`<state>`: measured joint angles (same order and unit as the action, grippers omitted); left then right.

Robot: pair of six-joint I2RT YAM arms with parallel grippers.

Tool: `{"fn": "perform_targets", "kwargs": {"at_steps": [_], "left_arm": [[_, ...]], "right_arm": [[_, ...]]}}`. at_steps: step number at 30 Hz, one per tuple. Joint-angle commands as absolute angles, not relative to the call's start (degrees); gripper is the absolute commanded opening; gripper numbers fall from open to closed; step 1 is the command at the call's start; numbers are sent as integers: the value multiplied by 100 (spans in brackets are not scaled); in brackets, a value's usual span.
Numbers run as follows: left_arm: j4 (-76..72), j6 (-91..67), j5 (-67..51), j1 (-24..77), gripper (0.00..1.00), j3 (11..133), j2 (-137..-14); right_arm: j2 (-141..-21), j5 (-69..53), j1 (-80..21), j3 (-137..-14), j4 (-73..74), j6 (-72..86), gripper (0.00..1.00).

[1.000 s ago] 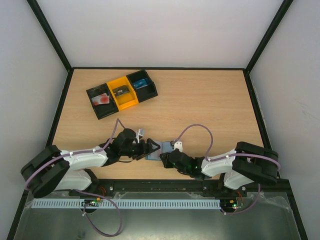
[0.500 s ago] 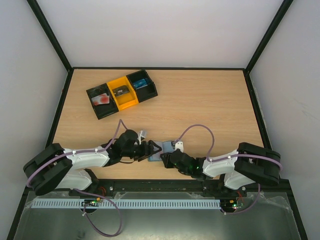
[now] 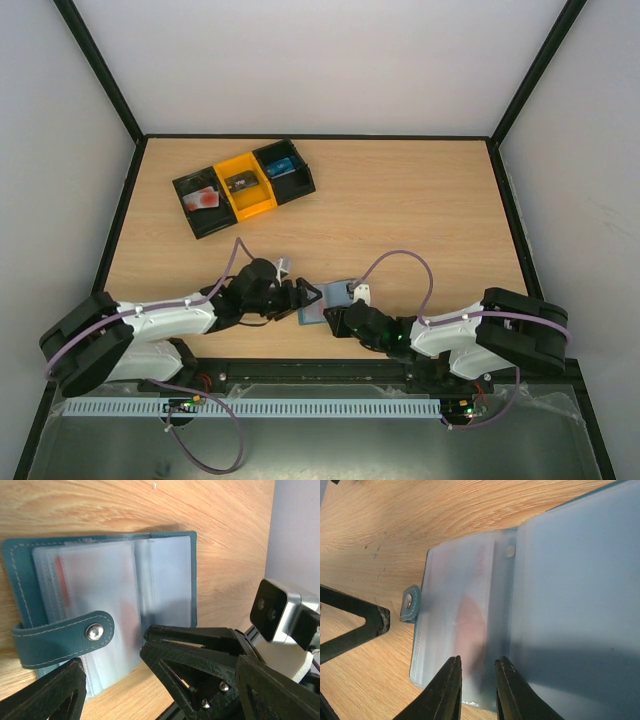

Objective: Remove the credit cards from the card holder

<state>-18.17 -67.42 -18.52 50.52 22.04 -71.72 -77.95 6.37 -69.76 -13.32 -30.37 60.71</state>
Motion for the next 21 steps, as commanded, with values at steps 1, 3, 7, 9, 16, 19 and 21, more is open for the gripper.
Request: {"fn": "perform_targets", "kwargs": {"at_steps": [1, 3, 7, 9, 16, 19, 21], "left_arm": [[-1240, -6669, -1427, 5089, 83, 2375, -6980], [-1289, -6683, -1448, 5087, 84, 2339, -6983], [-1868, -6783, -1715, 5087, 84, 2192, -7082], [-2139, -6889, -1838, 5087, 84, 2123, -7182], [-2528, -6959, -1995, 5098, 84, 2056, -7497], [-2529, -6961, -1966, 5104, 84, 2035, -7532], [-2484, -6943, -1937, 5098, 84, 2044, -7537]], "right_arm": [[-7735, 817, -6961, -1257, -3137, 6118, 20], [-7737, 815, -6961, -1270, -3146, 6115, 20], [-7755, 810, -6961, -1276, -3156, 6116, 20], [-7754, 809, -6961, -1277, -3156, 6117, 20], [-7736, 809, -6961, -1271, -3130, 6119, 20], [-7721, 826, -6961, -1270, -3121, 6108, 20], [-7735, 826, -6961, -1272, -3120, 6109, 20]]}}
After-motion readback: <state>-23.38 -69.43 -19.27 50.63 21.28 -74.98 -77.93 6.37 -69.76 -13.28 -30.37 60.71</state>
